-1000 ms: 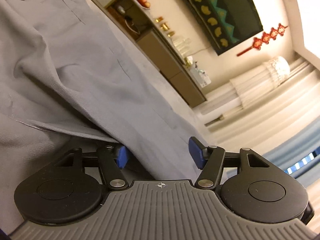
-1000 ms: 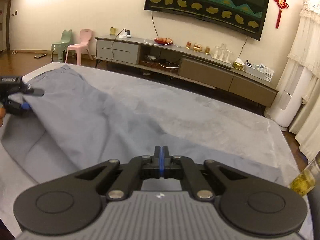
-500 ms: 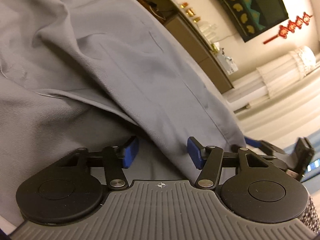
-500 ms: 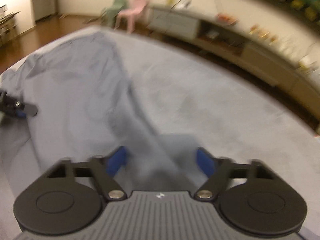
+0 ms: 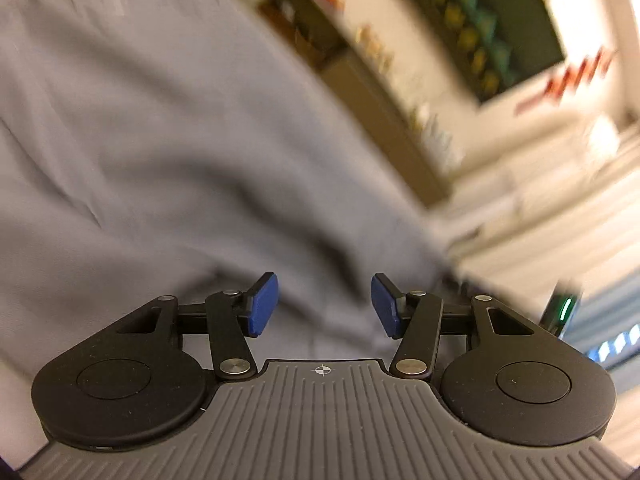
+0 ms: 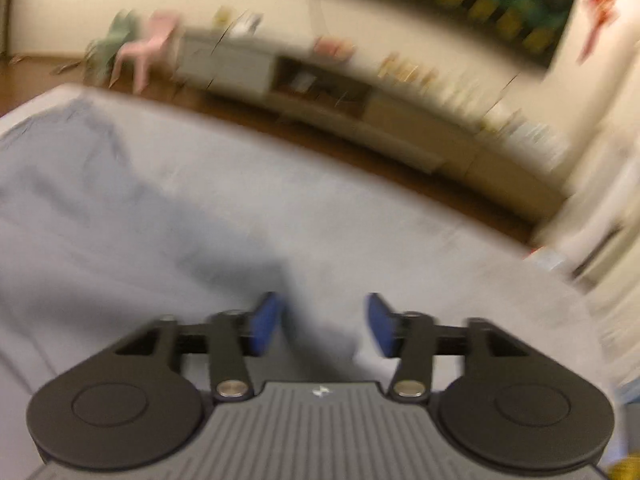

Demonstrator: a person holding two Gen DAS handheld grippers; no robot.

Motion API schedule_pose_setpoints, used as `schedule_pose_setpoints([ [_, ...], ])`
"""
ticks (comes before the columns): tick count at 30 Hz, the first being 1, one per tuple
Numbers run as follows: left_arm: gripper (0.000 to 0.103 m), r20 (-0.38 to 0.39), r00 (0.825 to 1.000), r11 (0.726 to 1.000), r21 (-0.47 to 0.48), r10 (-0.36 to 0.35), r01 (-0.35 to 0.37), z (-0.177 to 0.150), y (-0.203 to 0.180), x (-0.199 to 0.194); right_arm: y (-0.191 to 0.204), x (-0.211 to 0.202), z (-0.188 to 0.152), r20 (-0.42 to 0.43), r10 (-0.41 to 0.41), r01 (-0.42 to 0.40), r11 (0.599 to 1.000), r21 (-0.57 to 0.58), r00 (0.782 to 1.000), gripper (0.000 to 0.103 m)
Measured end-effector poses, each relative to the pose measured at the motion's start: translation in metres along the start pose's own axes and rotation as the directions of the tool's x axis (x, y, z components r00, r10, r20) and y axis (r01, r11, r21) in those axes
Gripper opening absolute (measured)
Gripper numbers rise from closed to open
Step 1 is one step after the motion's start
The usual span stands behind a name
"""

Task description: Fold clothes

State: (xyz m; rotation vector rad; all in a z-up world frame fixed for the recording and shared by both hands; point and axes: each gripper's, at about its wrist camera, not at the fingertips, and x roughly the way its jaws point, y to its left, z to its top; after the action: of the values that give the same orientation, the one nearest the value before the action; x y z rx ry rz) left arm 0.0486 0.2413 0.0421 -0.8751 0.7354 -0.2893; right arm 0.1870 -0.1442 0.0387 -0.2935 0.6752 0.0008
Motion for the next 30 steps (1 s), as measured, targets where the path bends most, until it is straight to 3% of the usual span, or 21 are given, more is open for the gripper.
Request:
schedule_pose_setpoints([
  [1,0.047,0.058,0.998,1.0,-0.018,0.023,-0.022,0.013,0.006,-0.015,0.003,-0.019,-0.001,0.055,-0.008,0.008,1.0,0.008,0.998,0.073],
  [3,0.053,0.128,0.984,0.991,-0.07,0.121,-0.113,0.039,0.022,-0.033,0.012,-0.055,-0.008,0.107,0.054,-0.057,0.998,0.024,0.993,0.078],
  [4,0.053,0.118,0.977,0.981,-0.103,0.179,-0.167,0.052,0.031,-0.032,0.016,-0.074,-0.012,0.132,0.085,-0.089,0.996,0.031,0.988,0.079],
  [6,0.053,0.086,0.961,0.957,-0.153,0.262,-0.247,0.074,0.049,-0.02,0.035,-0.094,-0.03,0.119,0.222,-0.225,0.974,0.017,0.968,0.079],
  [8,0.053,0.064,0.951,0.946,-0.146,0.303,-0.291,0.087,0.055,-0.003,0.058,-0.106,-0.052,0.093,0.349,-0.35,0.937,-0.006,0.933,0.079],
  [10,0.05,0.043,0.942,0.938,-0.118,0.332,-0.326,0.094,0.058,0.015,0.079,-0.103,-0.074,0.055,0.403,-0.403,0.915,-0.023,0.913,0.074],
  [11,0.044,0.036,0.94,0.937,-0.108,0.338,-0.333,0.094,0.059,0.021,0.089,-0.094,-0.086,0.021,0.412,-0.411,0.911,-0.01,0.911,0.071],
  [12,0.013,0.028,0.939,0.935,-0.099,0.344,-0.339,0.094,0.061,0.028,0.094,-0.086,-0.094,-0.022,0.412,-0.412,0.911,0.013,0.911,0.062],
  [13,0.0,0.021,0.937,0.934,-0.089,0.349,-0.346,0.095,0.063,0.034,0.096,-0.078,-0.097,-0.06,0.418,-0.416,0.908,0.037,0.906,0.055],
  [14,0.0,0.035,0.939,0.938,-0.08,0.341,-0.338,0.094,0.064,0.033,0.096,-0.072,-0.101,-0.096,0.431,-0.426,0.902,0.068,0.897,0.055],
  [16,0.0,0.106,0.948,0.954,-0.061,0.299,-0.294,0.094,0.062,0.017,0.092,-0.077,-0.105,-0.082,0.451,-0.443,0.891,0.102,0.889,0.054],
  [18,0.0,0.176,0.954,0.97,-0.048,0.243,-0.238,0.093,0.052,-0.005,0.08,-0.084,-0.101,-0.042,0.471,-0.461,0.875,0.146,0.881,0.054],
  [20,0.0,0.193,0.96,0.979,-0.061,0.203,-0.195,0.086,0.047,-0.023,0.071,-0.092,-0.091,0.009,0.48,-0.475,0.865,0.162,0.877,0.055],
  [22,0.0,0.198,0.965,0.984,-0.078,0.171,-0.158,0.077,0.044,-0.037,0.077,-0.11,-0.079,0.081,0.449,-0.456,0.885,0.1,0.89,0.065],
  [25,0.0,0.205,0.972,0.981,-0.18,0.113,-0.076,0.074,0.052,-0.043,0.123,-0.115,-0.046,0.136,0.415,-0.402,0.908,-0.114,0.9,0.068],
  [27,0.02,0.225,0.966,0.968,-0.24,0.125,-0.069,0.074,0.058,-0.047,0.17,-0.1,-0.017,0.122,0.435,-0.393,0.88,-0.265,0.892,0.072],
  [30,0.025,0.261,0.954,0.945,-0.322,0.149,-0.06,0.078,0.071,-0.056,0.23,-0.069,0.014,0.059,0.421,-0.358,0.831,-0.426,0.905,0.072],
])
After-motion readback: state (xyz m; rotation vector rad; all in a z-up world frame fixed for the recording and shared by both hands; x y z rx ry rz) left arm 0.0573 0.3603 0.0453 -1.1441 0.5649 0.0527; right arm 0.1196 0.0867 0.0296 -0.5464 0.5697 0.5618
